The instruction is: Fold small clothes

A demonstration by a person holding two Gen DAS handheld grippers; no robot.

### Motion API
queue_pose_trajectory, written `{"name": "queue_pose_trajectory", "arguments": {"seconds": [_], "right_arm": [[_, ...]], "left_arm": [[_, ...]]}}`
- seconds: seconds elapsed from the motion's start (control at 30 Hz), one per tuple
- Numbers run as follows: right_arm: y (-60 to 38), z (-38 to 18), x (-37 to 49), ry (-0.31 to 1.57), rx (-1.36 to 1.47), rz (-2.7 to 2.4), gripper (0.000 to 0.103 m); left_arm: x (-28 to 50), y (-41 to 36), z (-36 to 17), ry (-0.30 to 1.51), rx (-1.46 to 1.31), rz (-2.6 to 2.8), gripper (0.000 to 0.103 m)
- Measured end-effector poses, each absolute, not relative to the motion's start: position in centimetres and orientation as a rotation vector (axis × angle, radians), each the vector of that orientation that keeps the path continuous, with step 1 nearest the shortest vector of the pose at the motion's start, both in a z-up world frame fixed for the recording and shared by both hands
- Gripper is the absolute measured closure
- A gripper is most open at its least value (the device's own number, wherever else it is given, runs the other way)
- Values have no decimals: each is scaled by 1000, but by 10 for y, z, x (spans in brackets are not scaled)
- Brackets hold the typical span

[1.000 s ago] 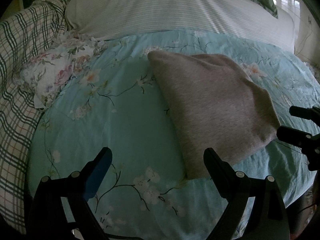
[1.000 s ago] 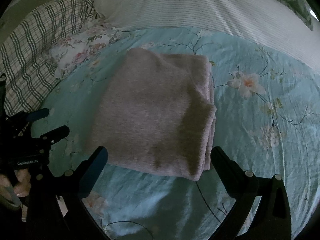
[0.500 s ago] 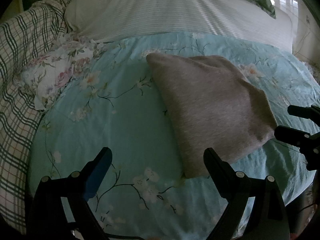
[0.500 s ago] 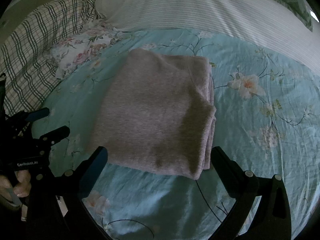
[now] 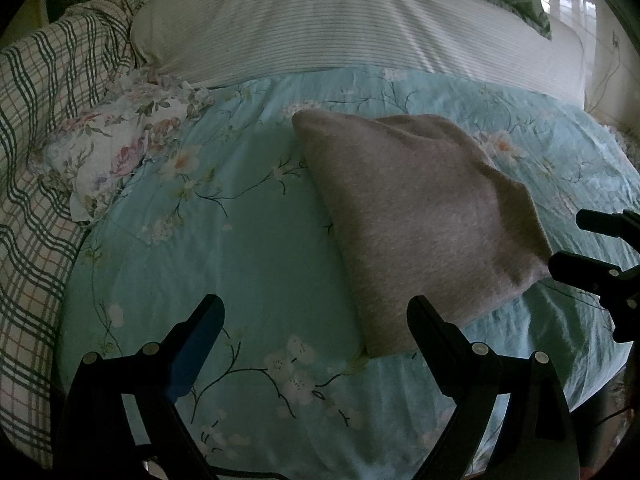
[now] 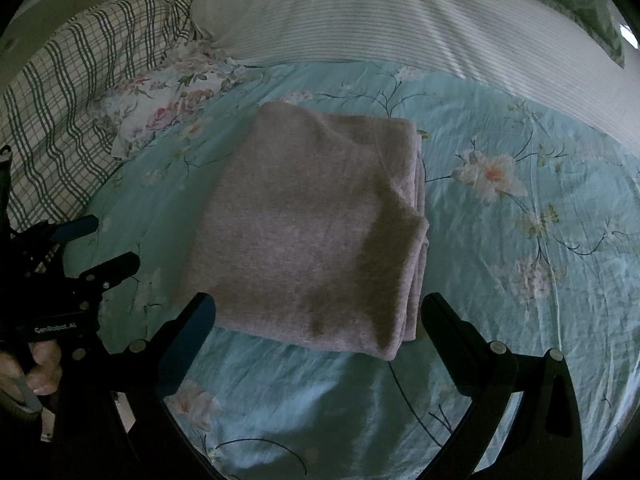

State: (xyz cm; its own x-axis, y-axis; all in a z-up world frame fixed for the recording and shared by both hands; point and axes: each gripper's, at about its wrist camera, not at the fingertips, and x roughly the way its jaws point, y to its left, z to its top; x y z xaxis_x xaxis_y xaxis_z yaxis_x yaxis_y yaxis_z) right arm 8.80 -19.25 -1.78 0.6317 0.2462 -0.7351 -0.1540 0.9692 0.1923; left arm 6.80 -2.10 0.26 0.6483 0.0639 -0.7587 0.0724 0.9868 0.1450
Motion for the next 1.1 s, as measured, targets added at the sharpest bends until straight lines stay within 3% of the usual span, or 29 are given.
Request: {"name": "queue_pose_trajectory", "arguments": {"seconds": [1.1], "right_arm": [[-192, -14, 89, 855, 115, 233, 1]], "left_arm": [[65, -23, 4, 858, 175, -9, 10]]}}
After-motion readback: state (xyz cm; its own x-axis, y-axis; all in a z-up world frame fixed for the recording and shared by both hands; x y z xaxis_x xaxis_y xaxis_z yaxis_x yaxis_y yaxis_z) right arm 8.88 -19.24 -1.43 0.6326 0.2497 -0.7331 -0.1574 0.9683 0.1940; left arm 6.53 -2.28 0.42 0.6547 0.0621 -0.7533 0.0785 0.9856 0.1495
